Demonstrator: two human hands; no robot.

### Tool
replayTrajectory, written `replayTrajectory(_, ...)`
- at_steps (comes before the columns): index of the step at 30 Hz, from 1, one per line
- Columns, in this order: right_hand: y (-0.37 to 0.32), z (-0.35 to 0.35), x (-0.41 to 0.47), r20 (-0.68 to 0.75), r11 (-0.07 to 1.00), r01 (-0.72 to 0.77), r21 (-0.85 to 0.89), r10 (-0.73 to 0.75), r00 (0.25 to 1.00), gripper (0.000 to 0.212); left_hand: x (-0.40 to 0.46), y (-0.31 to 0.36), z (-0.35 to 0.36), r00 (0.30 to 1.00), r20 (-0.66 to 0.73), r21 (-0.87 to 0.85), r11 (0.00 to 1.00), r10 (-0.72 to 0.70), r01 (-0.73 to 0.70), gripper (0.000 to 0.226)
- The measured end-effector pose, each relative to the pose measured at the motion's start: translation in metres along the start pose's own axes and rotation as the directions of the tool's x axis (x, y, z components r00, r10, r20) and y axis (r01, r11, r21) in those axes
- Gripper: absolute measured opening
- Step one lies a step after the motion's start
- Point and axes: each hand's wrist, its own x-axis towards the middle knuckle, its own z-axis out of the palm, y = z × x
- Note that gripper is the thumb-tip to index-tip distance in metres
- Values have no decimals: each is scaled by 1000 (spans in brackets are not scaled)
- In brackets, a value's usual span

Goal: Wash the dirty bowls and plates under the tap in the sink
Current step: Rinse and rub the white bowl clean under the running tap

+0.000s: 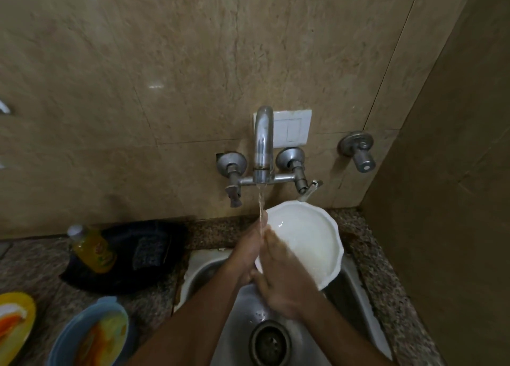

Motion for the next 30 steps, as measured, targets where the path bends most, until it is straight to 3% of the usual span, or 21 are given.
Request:
replayTrajectory(2,0,-1,-11,58,995,84,55,-87,994,79,0,4,0,1000,23,-22,1000,10,-9,61)
replayTrajectory(5,25,-1,-12,87,991,91,-94,-83,993,72,2,0,-3,999,-2,-6,999,38,-38,51)
replayTrajectory(8,3,7,-4,5,998,32,55,-32,999,76,2,2,1,998,-16,-3,998,63,-63,62)
replayTrajectory(10,1,8,-12,41,988,69,139,-76,996,81,0,5,2,997,-47,-10,998,69,-69,48)
replayTrajectory(13,16,3,-11,8,994,110,12,-110,994,83,-5,4,0,992,-94,-6,996,89,-90,34)
replayTrajectory(17,-6,12,-14,13,970,52,237,-57,998,95,-12,14,0,988,-105,-12,993,112,-114,40)
replayTrajectory(21,15,13,-14,-43,996,93,14,-92,995,85,-14,15,-7,977,-140,-15,987,159,-163,33)
replayTrajectory(25,-5,28,-10,-21,974,121,190,-119,993,100,-19,18,-7,971,-154,34,983,185,-182,31)
replayTrajectory(28,24,25,-13,-52,982,191,-3,-191,980,96,-24,11,-12,962,-192,39,981,193,-189,31)
replayTrajectory(30,9,34,-12,-46,991,133,-3,-133,990,99,-25,11,-10,958,-208,54,980,197,-190,26)
